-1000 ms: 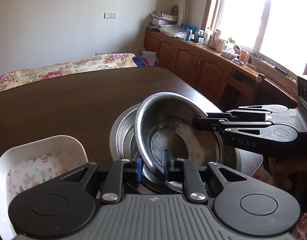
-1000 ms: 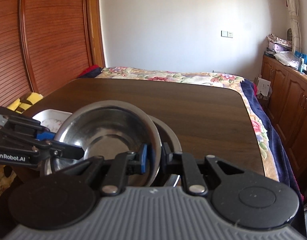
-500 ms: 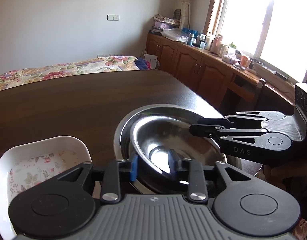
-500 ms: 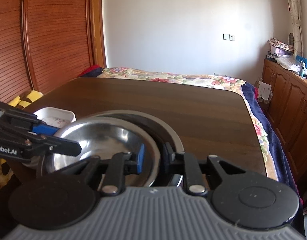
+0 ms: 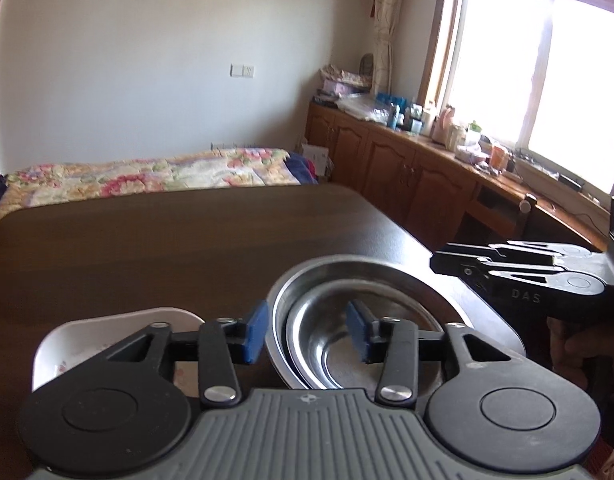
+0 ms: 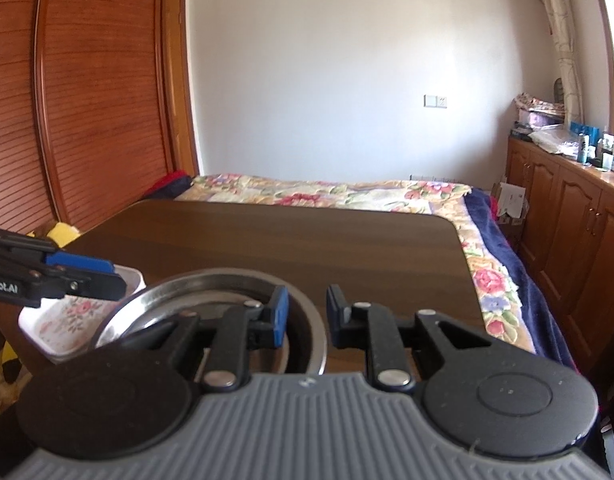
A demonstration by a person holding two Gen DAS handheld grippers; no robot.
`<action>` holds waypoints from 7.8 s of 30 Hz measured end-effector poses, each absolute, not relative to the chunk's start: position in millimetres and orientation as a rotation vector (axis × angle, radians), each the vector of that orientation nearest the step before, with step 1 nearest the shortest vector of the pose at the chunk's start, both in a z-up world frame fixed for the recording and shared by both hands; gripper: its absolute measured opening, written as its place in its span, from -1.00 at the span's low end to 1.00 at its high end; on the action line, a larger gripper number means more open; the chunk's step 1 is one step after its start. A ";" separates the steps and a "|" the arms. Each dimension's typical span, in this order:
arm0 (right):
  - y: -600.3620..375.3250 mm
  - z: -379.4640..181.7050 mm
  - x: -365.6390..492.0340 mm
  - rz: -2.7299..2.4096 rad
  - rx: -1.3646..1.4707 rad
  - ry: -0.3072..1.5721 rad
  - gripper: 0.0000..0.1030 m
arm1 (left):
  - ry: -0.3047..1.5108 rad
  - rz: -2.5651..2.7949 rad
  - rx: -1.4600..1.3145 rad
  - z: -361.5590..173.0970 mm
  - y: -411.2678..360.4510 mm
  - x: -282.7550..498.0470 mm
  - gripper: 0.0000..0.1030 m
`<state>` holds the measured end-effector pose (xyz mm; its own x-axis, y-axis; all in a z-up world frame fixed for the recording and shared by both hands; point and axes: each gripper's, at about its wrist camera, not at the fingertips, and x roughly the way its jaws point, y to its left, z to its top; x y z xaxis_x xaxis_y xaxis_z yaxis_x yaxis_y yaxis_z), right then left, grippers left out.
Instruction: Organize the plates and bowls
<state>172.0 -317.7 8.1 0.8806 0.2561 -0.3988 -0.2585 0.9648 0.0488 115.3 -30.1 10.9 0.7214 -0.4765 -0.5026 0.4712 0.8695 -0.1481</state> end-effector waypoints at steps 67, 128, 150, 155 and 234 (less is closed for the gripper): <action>-318.1 -37.9 167.8 0.285 0.127 0.439 -0.32 | 0.575 -0.497 -0.008 -36.3 -47.8 120.7 -0.03; -261.3 9.2 182.2 0.411 0.102 0.321 -0.43 | 0.465 -0.409 -0.030 26.1 33.7 103.8 -0.20; -194.4 -8.3 180.2 0.537 0.022 0.377 -0.43 | 0.527 -0.293 -0.091 -4.6 104.8 100.7 -0.21; -190.9 -13.3 183.7 0.531 0.020 0.403 -0.43 | 0.544 -0.297 -0.098 -11.0 107.9 103.1 -0.21; -244.6 -12.9 112.9 0.086 0.017 0.272 1.00 | 0.381 -0.098 0.084 -8.2 37.3 46.9 1.00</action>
